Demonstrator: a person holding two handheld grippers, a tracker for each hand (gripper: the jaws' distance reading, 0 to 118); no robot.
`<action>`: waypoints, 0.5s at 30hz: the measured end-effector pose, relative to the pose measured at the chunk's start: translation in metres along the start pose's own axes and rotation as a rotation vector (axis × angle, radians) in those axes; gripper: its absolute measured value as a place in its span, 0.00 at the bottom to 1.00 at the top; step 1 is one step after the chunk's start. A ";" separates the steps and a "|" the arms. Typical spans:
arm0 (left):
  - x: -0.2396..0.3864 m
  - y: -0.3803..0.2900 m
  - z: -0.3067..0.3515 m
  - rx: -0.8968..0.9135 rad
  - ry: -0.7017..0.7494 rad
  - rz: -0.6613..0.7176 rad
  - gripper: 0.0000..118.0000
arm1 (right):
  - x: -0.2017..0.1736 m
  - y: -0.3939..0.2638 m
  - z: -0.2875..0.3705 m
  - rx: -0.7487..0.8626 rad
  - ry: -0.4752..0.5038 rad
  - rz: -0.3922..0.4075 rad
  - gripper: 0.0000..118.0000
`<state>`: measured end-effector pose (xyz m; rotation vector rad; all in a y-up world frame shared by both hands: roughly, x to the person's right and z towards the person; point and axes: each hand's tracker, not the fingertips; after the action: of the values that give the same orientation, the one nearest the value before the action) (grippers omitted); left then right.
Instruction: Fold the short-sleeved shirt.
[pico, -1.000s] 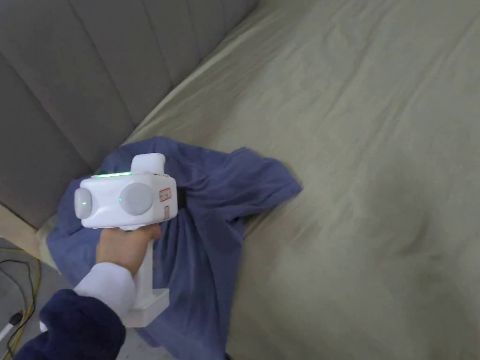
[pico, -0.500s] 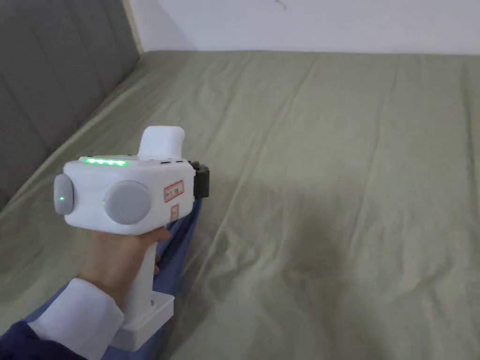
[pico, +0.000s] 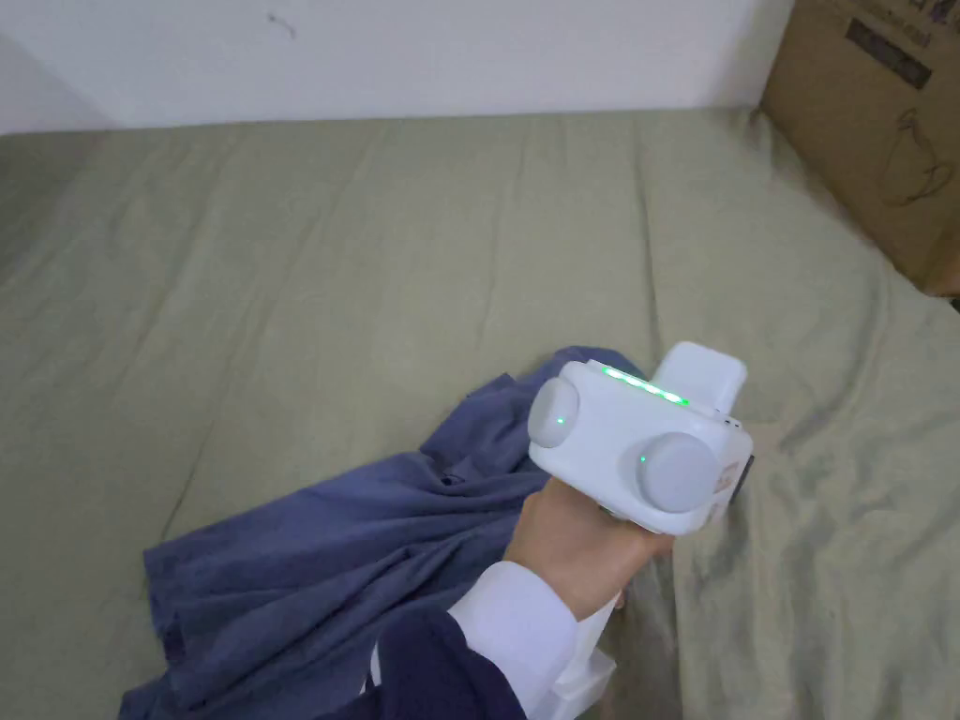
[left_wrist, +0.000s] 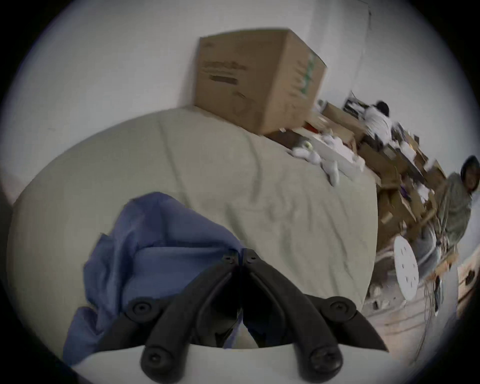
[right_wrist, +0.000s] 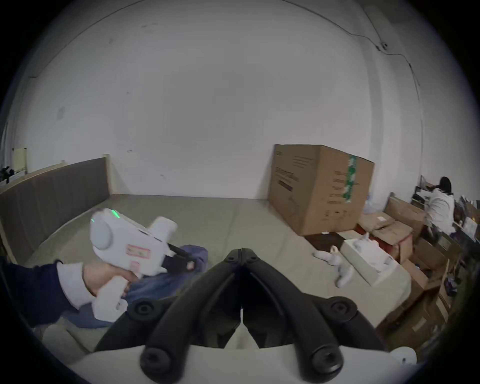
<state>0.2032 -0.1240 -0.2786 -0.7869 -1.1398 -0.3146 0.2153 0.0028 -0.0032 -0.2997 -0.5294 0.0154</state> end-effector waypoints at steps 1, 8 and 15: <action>0.012 -0.004 -0.012 -0.027 0.001 -0.026 0.00 | 0.004 -0.002 0.000 -0.004 -0.010 0.001 0.00; 0.030 -0.036 -0.072 -0.178 0.046 -0.075 0.00 | 0.014 -0.012 -0.002 -0.037 -0.041 -0.004 0.00; 0.014 -0.043 -0.061 -0.179 0.014 0.043 0.79 | 0.009 -0.006 0.004 -0.022 -0.030 0.000 0.00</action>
<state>0.2250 -0.1940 -0.2604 -0.9635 -1.0898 -0.3890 0.2210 -0.0014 0.0065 -0.3212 -0.5594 0.0143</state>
